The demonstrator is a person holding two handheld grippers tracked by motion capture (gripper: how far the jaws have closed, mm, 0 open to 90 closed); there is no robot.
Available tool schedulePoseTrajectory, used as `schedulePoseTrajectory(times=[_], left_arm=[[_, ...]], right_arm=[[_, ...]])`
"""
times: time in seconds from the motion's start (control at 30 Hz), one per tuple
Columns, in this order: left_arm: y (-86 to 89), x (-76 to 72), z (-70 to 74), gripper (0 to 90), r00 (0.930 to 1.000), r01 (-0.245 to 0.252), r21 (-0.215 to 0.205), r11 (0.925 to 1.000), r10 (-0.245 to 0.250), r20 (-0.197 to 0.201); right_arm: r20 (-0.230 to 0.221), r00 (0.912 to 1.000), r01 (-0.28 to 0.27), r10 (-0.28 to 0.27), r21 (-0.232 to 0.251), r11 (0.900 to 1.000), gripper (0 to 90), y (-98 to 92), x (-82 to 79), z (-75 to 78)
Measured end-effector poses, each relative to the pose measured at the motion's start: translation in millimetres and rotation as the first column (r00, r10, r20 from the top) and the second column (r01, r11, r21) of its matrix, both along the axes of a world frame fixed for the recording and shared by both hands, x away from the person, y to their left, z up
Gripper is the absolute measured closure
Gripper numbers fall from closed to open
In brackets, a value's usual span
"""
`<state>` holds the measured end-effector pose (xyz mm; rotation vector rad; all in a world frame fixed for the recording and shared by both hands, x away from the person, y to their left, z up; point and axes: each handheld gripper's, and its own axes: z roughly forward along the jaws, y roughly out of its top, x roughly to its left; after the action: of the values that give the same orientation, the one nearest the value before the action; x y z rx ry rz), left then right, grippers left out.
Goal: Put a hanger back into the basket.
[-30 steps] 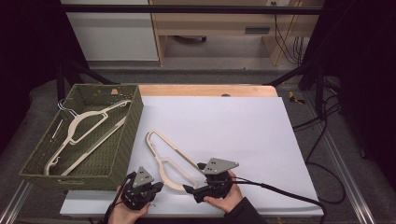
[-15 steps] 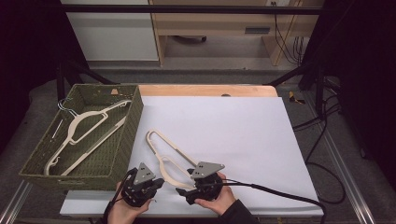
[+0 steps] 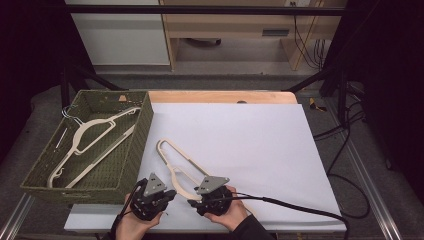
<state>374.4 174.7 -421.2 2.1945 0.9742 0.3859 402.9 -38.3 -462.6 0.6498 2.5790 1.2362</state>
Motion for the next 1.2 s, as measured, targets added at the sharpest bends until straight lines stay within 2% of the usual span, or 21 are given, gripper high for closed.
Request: schedulePoseTrajectory(times=[0.13,0.2,0.27,0.57,0.7,0.73,0.87,0.97,1.0,1.07,1.1,1.2], left_arm=[[-0.1,0.0,-1.0,88.8,1.0,-0.001,-0.001,1.0,0.001,0.0],[-0.1,-0.1,-1.3,88.7,1.0,0.0,0.0,1.0,0.0,-0.001],[0.2,-0.2,-1.7,88.7,1.0,0.001,0.0,1.0,-0.001,-0.002],[1.8,-0.6,-1.3,88.6,1.0,0.002,-0.022,0.9998,-0.002,0.001],[3.7,-0.4,-0.2,87.9,0.9999,0.008,-0.044,0.999,-0.007,0.014],[5.0,-0.6,1.0,87.5,0.9997,0.008,-0.064,0.9979,-0.007,0.021],[11.5,-2.9,10.8,69.1,0.9972,0.012,-0.115,0.9933,-0.004,0.075],[20.1,-4.8,21.7,54.7,0.9914,0.015,-0.162,0.9867,0.006,0.13],[23.7,-5.1,25.1,45.8,0.9887,0.017,-0.175,0.9844,0.01,0.15],[32.0,-5.2,31.0,43.4,0.9854,0.021,-0.219,0.9755,0.017,0.169],[35.3,-4.9,32.4,38.4,0.984,0.021,-0.238,0.971,0.022,0.177],[42.2,-3.4,33.8,30.8,0.9822,0.028,-0.267,0.9633,0.023,0.187]], right_arm=[[0.022,0.9996,-0.017,0.018,-0.043,0.999,58.9,4.2,-2.0,-1.4],[0.03,0.9992,-0.024,0.027,-0.072,0.997,67.2,7.6,-3.0,-3.2],[0.036,0.9985,-0.038,0.041,-0.079,0.996,70.5,7.9,-2.6,-3.7],[0.052,0.997,-0.052,0.057,-0.085,0.995,72.3,6.9,-3.2,-2.6],[0.067,0.9955,-0.061,0.067,-0.086,0.994,73.1,5.7,-3.9,-0.9],[0.072,0.9954,-0.057,0.064,-0.085,0.995,73.3,5.6,-4.1,-0.4],[0.079,0.9946,-0.062,0.068,-0.075,0.995,74.1,3.4,-4.7,3.9],[0.083,0.9947,-0.056,0.061,-0.068,0.996,74.6,1.9,-5.1,7.2],[0.085,0.9941,-0.061,0.067,-0.071,0.996,75.1,0.5,-4.7,9.3],[0.09,0.9941,-0.054,0.06,-0.069,0.996,75.3,0.0,-5.0,10.3],[0.094,0.9939,-0.052,0.058,-0.073,0.996,75.7,-1.1,-5.1,12.3],[0.097,0.9938,-0.047,0.053,-0.068,0.997,76.3,-3.9,-4.6,16.2]])
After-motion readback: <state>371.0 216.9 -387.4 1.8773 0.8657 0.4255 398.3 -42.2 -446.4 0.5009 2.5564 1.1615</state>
